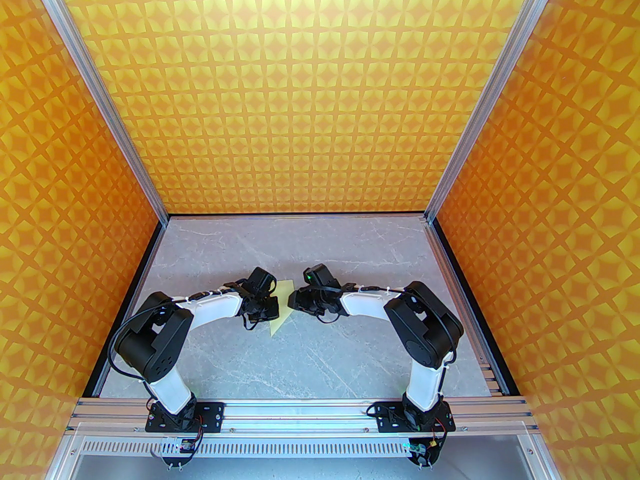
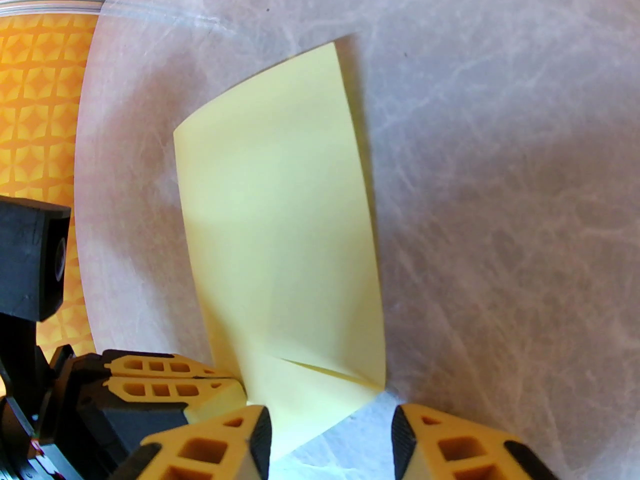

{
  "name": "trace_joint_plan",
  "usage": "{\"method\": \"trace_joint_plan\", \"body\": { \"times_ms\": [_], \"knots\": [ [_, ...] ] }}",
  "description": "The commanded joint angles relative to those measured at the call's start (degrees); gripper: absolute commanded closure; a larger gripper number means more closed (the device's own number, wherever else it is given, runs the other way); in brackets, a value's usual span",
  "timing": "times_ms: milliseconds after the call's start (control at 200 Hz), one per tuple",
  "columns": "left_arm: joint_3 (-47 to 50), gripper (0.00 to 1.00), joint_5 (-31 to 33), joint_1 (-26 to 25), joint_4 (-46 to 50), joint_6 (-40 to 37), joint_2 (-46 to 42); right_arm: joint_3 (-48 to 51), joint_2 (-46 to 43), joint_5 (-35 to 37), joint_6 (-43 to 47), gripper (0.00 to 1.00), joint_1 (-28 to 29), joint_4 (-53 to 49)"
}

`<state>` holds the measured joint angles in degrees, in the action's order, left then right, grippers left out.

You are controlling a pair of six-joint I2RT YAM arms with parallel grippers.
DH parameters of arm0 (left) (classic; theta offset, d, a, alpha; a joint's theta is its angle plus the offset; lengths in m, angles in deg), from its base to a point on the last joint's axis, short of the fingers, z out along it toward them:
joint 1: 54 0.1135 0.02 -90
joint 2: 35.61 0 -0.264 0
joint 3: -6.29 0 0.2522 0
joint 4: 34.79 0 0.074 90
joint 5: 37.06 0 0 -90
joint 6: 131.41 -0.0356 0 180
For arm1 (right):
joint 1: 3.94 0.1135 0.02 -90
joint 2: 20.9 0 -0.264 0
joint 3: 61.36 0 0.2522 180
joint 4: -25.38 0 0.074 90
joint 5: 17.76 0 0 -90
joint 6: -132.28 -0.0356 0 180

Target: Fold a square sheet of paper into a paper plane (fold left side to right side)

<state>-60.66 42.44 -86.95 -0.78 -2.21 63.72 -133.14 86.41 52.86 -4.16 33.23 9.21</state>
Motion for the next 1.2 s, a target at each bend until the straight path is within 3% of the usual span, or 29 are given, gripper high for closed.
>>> {"method": "trace_joint_plan", "body": {
  "times_ms": [0,150,425,665,925,1195],
  "knots": [
    [2.50,0.93,1.03,-0.01,0.50,0.87,1.68,-2.29,3.08,-1.03,0.13,0.56,0.19,-0.03],
    [3.30,0.93,0.05,-0.14,-0.70,1.54,1.48,-3.77,4.08,0.00,-0.06,0.55,0.19,-0.53],
    [4.07,0.95,-0.05,-0.26,-1.52,5.65,1.39,-4.45,0.41,10.62,2.63,0.54,0.19,-8.20],
    [6.67,1.00,-0.04,-0.42,-4.52,9.32,1.90,-4.23,1.77,9.78,-0.87,0.53,0.36,-7.40],
    [8.68,1.00,-0.34,0.03,-5.45,8.06,1.74,-3.85,2.60,6.27,-1.82,0.55,0.45,-4.35],
    [7.75,0.98,7.07,0.47,1.71,2.67,-0.48,-3.44,2.08,5.90,-1.00,0.55,0.45,-4.81]
  ]
}}
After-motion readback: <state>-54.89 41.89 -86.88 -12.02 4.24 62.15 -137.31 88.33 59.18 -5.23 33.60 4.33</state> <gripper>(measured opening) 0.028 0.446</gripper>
